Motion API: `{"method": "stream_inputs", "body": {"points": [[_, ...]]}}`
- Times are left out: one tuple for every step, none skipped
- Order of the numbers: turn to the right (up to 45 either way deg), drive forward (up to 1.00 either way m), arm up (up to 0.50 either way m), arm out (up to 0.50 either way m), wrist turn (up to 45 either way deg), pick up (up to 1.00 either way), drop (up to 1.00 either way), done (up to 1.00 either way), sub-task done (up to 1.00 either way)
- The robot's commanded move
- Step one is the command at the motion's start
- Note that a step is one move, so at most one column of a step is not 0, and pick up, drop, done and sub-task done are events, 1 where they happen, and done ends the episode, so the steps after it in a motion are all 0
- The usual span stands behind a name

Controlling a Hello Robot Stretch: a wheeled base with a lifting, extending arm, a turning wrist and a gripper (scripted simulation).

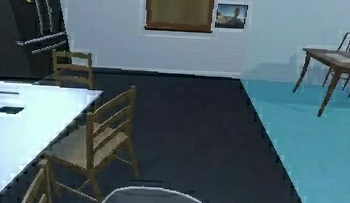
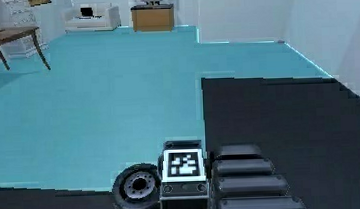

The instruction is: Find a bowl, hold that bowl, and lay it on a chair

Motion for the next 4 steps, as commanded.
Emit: {"method": "stream_inputs", "body": {"points": [[-18.0, 0.0, 0.0, 0.0, 0.0, 0.0, 0.0, 0.0, 0.0], [-3.0, 0.0, 0.0, 0.0, 0.0, 0.0, 0.0, 0.0, 0.0], [45.0, 0.0, 0.0, 0.0, 0.0, 0.0, 0.0, 0.0, 0.0], [45.0, 0.0, 0.0, 0.0, 0.0, 0.0, 0.0, 0.0, 0.0]]}}
